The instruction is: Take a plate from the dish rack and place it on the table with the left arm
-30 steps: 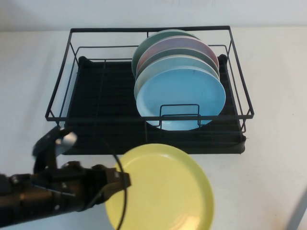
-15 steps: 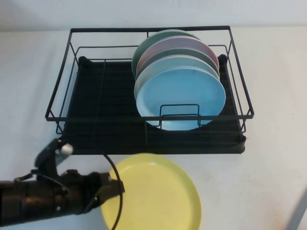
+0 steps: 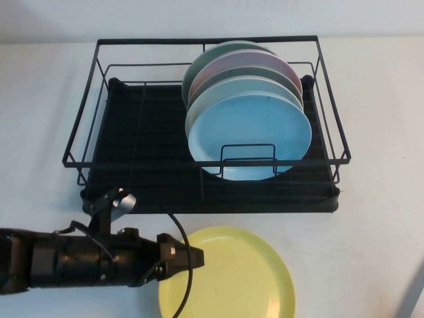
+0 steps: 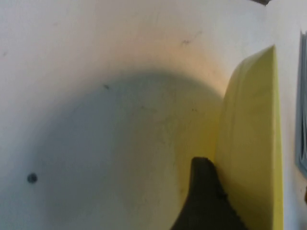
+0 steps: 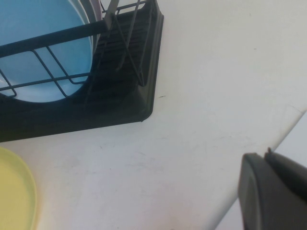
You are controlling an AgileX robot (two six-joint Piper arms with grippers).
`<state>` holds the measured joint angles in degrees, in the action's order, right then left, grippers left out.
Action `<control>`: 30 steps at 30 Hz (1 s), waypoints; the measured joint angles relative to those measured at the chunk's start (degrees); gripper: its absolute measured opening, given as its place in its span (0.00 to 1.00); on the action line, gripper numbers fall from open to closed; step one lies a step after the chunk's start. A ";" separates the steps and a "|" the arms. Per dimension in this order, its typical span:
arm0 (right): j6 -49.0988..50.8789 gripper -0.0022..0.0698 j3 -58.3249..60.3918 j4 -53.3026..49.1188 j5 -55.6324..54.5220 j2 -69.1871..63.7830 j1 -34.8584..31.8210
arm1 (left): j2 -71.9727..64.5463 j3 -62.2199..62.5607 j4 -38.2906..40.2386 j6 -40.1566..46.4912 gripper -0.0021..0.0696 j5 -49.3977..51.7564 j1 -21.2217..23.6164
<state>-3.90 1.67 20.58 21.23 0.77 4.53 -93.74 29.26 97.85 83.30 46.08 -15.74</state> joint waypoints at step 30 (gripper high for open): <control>0.00 0.00 0.00 0.00 0.00 0.00 0.00 | 23.89 2.48 -24.53 -3.34 0.10 0.82 12.65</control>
<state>-3.90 1.67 20.58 21.23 0.77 4.53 -69.85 31.74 73.32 79.95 46.90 -3.09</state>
